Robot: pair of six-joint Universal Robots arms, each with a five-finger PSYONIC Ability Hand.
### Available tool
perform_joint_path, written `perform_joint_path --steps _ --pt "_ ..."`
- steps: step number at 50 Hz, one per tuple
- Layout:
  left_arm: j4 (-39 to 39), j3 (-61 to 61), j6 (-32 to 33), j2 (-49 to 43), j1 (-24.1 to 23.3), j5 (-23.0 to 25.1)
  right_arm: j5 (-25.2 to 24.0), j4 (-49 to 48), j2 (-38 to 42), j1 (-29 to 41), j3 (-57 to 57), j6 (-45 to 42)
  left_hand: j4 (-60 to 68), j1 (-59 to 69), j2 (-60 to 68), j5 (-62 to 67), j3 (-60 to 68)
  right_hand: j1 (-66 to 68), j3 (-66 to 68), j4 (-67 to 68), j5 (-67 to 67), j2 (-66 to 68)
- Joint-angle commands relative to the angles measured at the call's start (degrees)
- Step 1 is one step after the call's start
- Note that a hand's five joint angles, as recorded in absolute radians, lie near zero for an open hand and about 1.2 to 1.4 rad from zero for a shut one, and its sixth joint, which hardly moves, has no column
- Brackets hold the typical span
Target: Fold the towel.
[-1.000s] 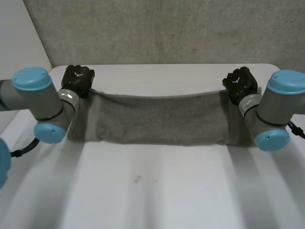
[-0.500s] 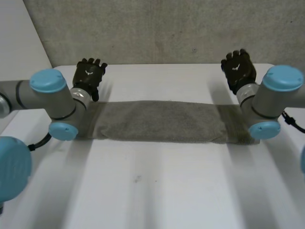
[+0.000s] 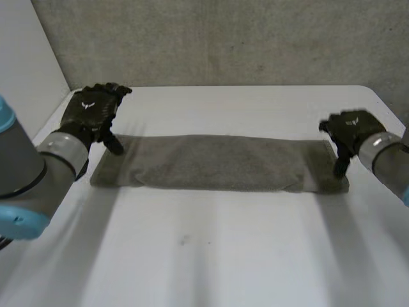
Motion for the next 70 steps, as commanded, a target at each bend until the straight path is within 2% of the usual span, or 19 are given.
perform_joint_path --steps 1,3,8,20,23,24,25,28,34,36,38,41,48,53,57,59,60,65,70 --pt "3.37 -8.21 -0.8 4.93 0.77 0.98 -2.06 -0.44 1.61 -3.25 4.35 -0.15 0.37 -0.25 0.52 -1.69 0.37 12.32 12.06 10.97 10.89 10.86" --pt "5.38 -10.49 -0.8 5.11 0.68 0.98 -3.98 -5.43 3.35 -4.39 6.54 -0.76 0.37 -0.25 0.52 -1.69 0.37 19.37 19.11 18.02 17.94 17.9" --pt "7.49 -12.08 -0.8 5.11 0.59 0.98 -5.57 -10.1 6.69 -5.45 7.43 -0.85 0.37 -0.25 0.52 -1.69 0.37 21.73 21.47 20.38 20.3 20.27" --pt "7.76 -12.96 -0.8 4.84 0.77 0.98 -5.57 -11.34 10.48 -6.85 6.11 -0.85 0.37 -0.25 0.52 -1.69 0.37 33.01 32.75 31.66 31.58 31.55" --pt "7.76 -13.05 -0.8 4.84 0.77 0.98 -5.84 -11.78 11.1 -6.85 6.11 -0.85 0.37 -0.25 0.52 -1.69 0.37 43.77 43.52 42.43 42.35 42.31" --pt "7.76 -13.05 -0.8 4.84 0.77 0.98 -5.92 -12.04 11.36 -6.85 6.02 -1.03 0.37 -0.25 0.52 -1.69 0.37 66.09 65.83 64.74 64.66 64.63" --pt "7.76 -13.05 -0.8 4.84 0.77 0.98 -5.31 -12.39 11.36 -6.94 5.76 -1.2 0.37 -0.25 0.52 -1.69 0.37 67.92 67.66 66.57 66.49 66.46" --pt "7.76 -13.14 -0.8 4.84 0.68 0.98 -4.78 -13.01 11.1 -7.21 5.58 -1.38 0.37 -0.25 0.52 -1.69 0.37 67.94 67.68 66.59 66.51 66.48" --pt "7.76 -13.49 -0.8 5.11 0.68 0.9 2.95 -16.17 8.2 -10.02 5.32 -6.92 0.37 -0.25 0.52 -1.69 0.37 67.94 67.68 66.59 66.51 66.48" --pt "7.76 -13.75 -0.8 5.11 0.68 0.81 5.15 -16.44 7.76 -11.51 5.23 -11.05 0.37 -0.25 0.52 -1.69 0.37 67.94 67.68 66.59 66.51 66.48" --pt "7.76 -13.93 -0.8 5.37 0.68 0.81 8.56 -17.22 7.23 -15.01 5.41 -21.36 0.37 -0.25 0.52 -1.69 0.37 67.94 67.68 66.59 66.51 66.48" --pt "7.76 -14.1 -0.89 5.89 0.68 0.81 10.33 -17.67 6.97 -17.83 4.45 -28.59 0.37 -0.25 0.52 -1.69 0.37 67.94 67.68 66.59 66.51 66.48" --pt "7.76 -14.28 -0.89 5.98 0.59 0.72 9.72 -23.12 5.12 -17.31 1.36 -28.8 0.37 -0.25 0.52 -1.69 0.37 67.94 67.68 66.59 66.51 66.48" --pt "7.76 -14.28 -0.89 6.16 0.68 0.54 1.05 -27.51 1.08 -2.15 -0.83 -21.53 0.37 -0.25 0.52 -1.69 0.37 67.94 67.68 66.59 66.51 66.48" --pt "7.76 -14.28 -0.89 6.25 0.68 0.54 -4.16 -27.78 1.87 4.22 -1.27 -18.34 0.37 -0.25 0.52 -1.69 0.37 67.94 67.68 66.59 66.51 66.48" --pt "7.67 -14.37 -0.89 6.25 0.77 0.54 -8.54 -27.86 4.14 11.13 -1.45 -16.42 0.37 -0.25 0.52 -1.69 0.37 67.94 67.68 66.59 66.51 66.48" --pt "7.67 -14.37 -0.89 6.25 0.77 0.54 -8.56 -27.86 4.15 11.16 -1.45 -16.41 0.37 -0.25 0.52 -1.69 0.37 67.94 67.68 66.59 66.51 66.48" --pt "7.67 -14.54 -0.89 6.25 0.68 0.54 -12.86 -27.86 11.17 24.67 -2.59 -16.06 0.37 -0.25 0.52 -1.69 0.37 67.94 67.68 66.59 66.51 66.48" --pt "7.76 -14.63 -0.89 6.16 0.77 0.72 -13.04 -27.78 17.06 29.43 -2.77 -16.06 0.37 -0.25 0.52 -1.69 0.37 67.94 67.68 66.59 66.51 66.48"
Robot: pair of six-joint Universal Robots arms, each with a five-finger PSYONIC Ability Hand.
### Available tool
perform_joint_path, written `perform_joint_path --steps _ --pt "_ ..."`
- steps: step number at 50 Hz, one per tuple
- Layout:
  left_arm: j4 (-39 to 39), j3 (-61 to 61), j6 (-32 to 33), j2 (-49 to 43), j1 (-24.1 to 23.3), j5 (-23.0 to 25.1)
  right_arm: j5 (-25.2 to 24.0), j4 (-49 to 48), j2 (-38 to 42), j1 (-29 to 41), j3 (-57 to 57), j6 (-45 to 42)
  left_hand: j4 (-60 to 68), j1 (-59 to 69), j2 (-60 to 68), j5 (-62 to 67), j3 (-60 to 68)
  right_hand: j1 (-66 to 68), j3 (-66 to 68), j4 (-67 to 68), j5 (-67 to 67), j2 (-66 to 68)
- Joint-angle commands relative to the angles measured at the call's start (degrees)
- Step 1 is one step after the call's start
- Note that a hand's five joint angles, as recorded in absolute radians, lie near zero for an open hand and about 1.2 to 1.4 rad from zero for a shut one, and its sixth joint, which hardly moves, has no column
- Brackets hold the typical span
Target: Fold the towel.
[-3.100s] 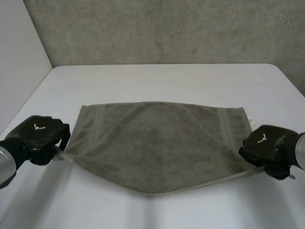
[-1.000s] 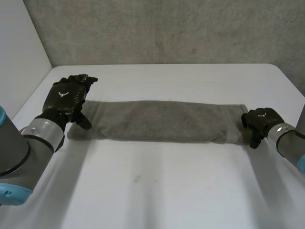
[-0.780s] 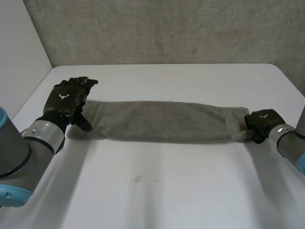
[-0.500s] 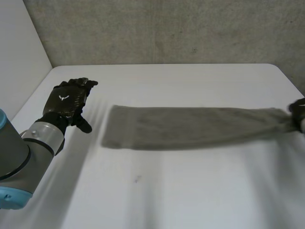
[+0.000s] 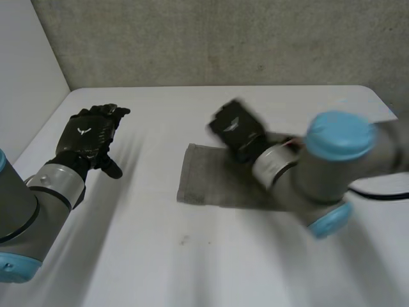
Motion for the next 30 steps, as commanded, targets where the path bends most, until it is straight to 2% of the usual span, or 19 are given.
perform_joint_path --steps 1,2,3,4,5,6,7,8,10,12,13,14,15,17,18,20,23,24,30 --pt "0.06 -0.15 0.0 -0.09 0.07 0.16 -0.56 0.16 7.06 6.55 -0.38 -0.22 0.39 -0.25 0.54 -1.69 0.34 25.6 12.02 11.54 13.72 12.55" --pt "0.06 -0.06 0.09 -0.18 0.07 0.24 0.05 0.42 8.19 7.33 -0.72 -0.22 0.39 -0.25 0.54 -1.69 0.34 25.6 12.02 11.54 13.72 12.55" --pt "0.06 -0.06 0.09 -0.18 0.07 0.24 0.66 0.86 9.08 7.6 -1.16 -0.57 0.39 -0.25 0.54 -1.69 0.34 10.84 -2.74 -3.22 -1.05 -2.21" --pt "0.06 0.11 0.09 -0.44 -0.11 0.24 0.67 0.86 9.08 7.6 -1.17 -0.57 0.39 -0.25 0.54 -1.69 0.34 10.69 -2.89 -3.37 -1.19 -2.36" --pt "0.06 0.38 0.09 -0.79 -0.28 0.24 1.37 1.21 9.43 7.6 -1.25 -0.31 0.39 -0.25 0.54 -1.69 0.34 -15.12 -28.7 -29.18 -27.01 -28.17" --pt "0.15 0.64 0.18 -0.97 -0.55 0.24 2.76 1.74 8.83 7.52 -1.26 0.04 0.39 -0.25 0.54 -1.69 0.34 -33.53 -47.11 -47.59 -45.42 -46.58" --pt "0.15 0.64 0.18 -0.97 -0.55 0.24 2.78 1.74 8.82 7.52 -1.26 0.04 0.39 -0.25 0.54 -1.69 0.34 -33.71 -47.3 -47.78 -45.6 -46.77" --pt "0.15 0.99 0.44 -1.32 -0.9 0.24 4.61 2.26 7.78 7.26 -1.26 0.82 0.39 -0.25 0.54 -1.69 0.34 -44.4 -57.98 -58.46 -56.28 -57.45" --pt "0.15 1.69 0.7 -2.11 -1.34 0.24 6.56 2.62 6.01 7.17 -1.17 2.33 0.39 -0.25 0.54 -1.69 0.34 -44.4 -57.98 -58.46 -56.28 -57.45" --pt "0.15 2.75 0.7 -3.26 -2.4 0.16 8.57 3.76 1.46 6.12 0.14 8.62 0.39 -0.25 0.54 -1.69 0.34 -44.4 -57.98 -58.46 -56.28 -57.45" --pt "0.15 4.32 0.62 -4.3 -4.22 -0.11 8.58 3.76 1.44 6.11 0.15 8.65 0.39 -0.25 0.54 -1.69 0.34 -44.4 -57.98 -58.46 -56.28 -57.45" --pt "-0.02 6.08 0.62 -5.44 -6.07 -0.37 8.75 4.81 -0.82 4.54 1.28 12.92 0.39 -0.25 0.54 -1.69 0.34 -44.4 -57.98 -58.46 -56.28 -57.45" --pt "-0.02 6.09 0.62 -5.45 -6.09 -0.37 8.75 4.82 -0.85 4.53 1.29 12.96 0.39 -0.25 0.54 -1.69 0.34 -44.4 -57.98 -58.46 -56.28 -57.45" --pt "-0.37 9.68 0.62 -7.99 -9.24 -0.63 8.67 7.18 -5.04 -0.11 4.62 21.62 0.6 -0.04 0.75 -1.48 0.55 -44.4 -57.98 -58.46 -56.28 -57.45" --pt "-0.38 9.7 0.62 -8.0 -9.25 -0.64 8.67 7.19 -5.07 -0.13 4.63 21.66 0.6 -0.04 0.75 -1.47 0.56 -44.4 -57.98 -58.46 -56.28 -57.45" --pt "-0.38 13.37 0.53 -10.62 -12.49 -0.64 8.14 9.2 -8.74 -3.72 8.57 28.75 0.94 0.3 1.09 -1.14 0.89 -44.4 -57.98 -58.46 -56.28 -57.45" --pt "-0.29 15.06 0.53 -12.13 -14.26 -0.64 7.62 10.27 -10.51 -7.41 12.87 32.63 1.44 0.8 1.59 -0.63 1.4 -44.4 -57.98 -58.46 -56.28 -57.45" --pt "-8.79 26.38 -4.82 -16.69 -20.58 -11.71 7.72 12.34 -13.59 -1.43 11.58 37.36 2.45 1.81 2.6 0.38 2.41 -44.4 -57.98 -58.46 -56.28 -57.45" --pt "-18.11 33.67 -10.45 -22.22 -22.61 -12.41 -0.9 21.94 -10.97 -6.36 4.48 44.77 2.45 1.81 2.6 0.38 2.41 -44.4 -57.98 -58.46 -56.28 -57.45"
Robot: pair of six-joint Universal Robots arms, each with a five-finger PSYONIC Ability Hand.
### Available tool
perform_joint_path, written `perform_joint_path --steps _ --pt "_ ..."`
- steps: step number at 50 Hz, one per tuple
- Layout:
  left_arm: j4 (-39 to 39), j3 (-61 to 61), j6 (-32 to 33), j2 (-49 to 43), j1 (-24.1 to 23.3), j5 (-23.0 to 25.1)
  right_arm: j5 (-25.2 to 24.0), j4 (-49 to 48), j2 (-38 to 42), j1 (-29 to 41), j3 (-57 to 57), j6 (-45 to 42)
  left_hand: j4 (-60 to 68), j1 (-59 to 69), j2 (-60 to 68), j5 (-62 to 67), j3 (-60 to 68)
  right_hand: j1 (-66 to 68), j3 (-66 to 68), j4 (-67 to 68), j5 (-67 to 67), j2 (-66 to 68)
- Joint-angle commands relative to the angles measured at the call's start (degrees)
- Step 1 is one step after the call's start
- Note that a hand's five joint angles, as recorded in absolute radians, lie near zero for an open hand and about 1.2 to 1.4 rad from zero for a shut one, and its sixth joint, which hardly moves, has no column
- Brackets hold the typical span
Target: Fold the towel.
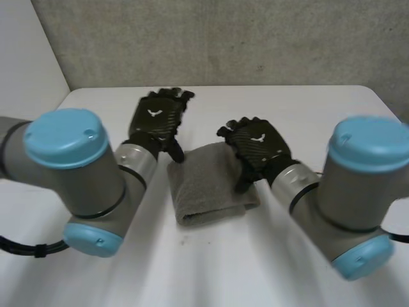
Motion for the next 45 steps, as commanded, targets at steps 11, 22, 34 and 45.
perform_joint_path --steps 11,22,34,45 --pt "-15.39 9.71 -7.48 -10.75 -2.32 -10.29 -10.87 17.34 15.75 -5.66 -22.21 7.99 0.76 0.43 0.66 -0.66 1.23 -1.93 -2.16 -3.33 -3.54 -3.37" --pt "-14.07 9.36 -6.95 -16.46 -2.5 -9.95 -9.91 21.22 25.08 -4.87 -29.87 3.87 0.92 0.6 0.83 -0.49 1.39 -1.93 -2.16 -3.33 -3.54 -3.37" --pt "-11.43 9.62 -2.83 -19.46 -3.37 -6.97 -3.76 20.43 25.0 -4.08 -28.38 -9.94 1.6 1.27 1.5 0.18 2.07 -1.93 -2.16 -3.33 -3.54 -3.37" --pt "-11.87 11.73 -0.18 -11.06 -2.59 -6.17 -1.65 15.08 16.76 -4.16 -25.22 -5.83 1.09 0.77 1.0 -0.32 1.57 -1.93 -2.16 -3.33 -3.54 -3.37"
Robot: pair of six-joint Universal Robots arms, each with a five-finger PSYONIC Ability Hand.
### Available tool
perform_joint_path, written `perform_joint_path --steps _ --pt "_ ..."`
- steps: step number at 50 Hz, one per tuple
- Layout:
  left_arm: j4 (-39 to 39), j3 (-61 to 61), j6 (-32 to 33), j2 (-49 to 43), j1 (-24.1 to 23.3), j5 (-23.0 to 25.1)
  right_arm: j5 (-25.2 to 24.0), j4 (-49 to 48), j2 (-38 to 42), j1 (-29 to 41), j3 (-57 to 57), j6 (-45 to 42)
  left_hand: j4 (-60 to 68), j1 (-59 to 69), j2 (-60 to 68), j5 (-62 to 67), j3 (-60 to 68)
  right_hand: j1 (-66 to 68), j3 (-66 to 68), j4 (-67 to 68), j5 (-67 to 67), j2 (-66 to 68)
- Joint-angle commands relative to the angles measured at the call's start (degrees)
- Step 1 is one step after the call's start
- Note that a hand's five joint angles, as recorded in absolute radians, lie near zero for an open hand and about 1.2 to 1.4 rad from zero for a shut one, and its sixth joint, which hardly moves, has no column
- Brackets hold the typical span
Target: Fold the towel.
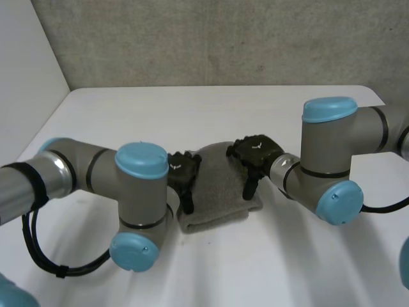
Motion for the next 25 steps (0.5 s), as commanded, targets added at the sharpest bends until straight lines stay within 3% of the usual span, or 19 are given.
perform_joint_path --steps 1,9,18,23,25 --pt "-0.61 0.6 0.23 11.52 1.18 0.0 0.93 -3.89 -9.33 -0.96 2.23 7.98 0.98 0.79 0.95 -0.49 0.86 -1.93 -2.16 -3.33 -2.82 -3.37" --pt "-3.5 -1.69 -0.3 28.75 6.28 0.08 5.22 -4.07 -22.6 -6.84 4.43 18.2 0.64 0.46 0.62 -0.82 0.52 -1.93 -2.16 -3.33 -2.82 -3.37" --pt "-12.13 -2.13 -1.44 39.76 9.18 0.61 9.63 -3.11 -34.93 -8.61 7.77 17.06 -0.08 -0.26 -0.1 -1.54 -0.2 -1.93 -2.16 -3.33 -2.82 -3.37" --pt "-14.59 -3.8 -4.78 44.51 11.82 3.07 9.98 -3.02 -40.03 -9.84 11.11 13.46 -0.08 -0.26 -0.1 -1.54 -0.2 -1.93 -2.16 -3.33 -2.82 -3.37" --pt "-14.59 -6.07 -6.7 46.79 13.13 6.13 10.16 -3.02 -40.9 -10.28 13.12 12.06 -0.08 -0.26 -0.1 -1.54 -0.2 -1.93 -2.16 -3.33 -2.82 -3.37"
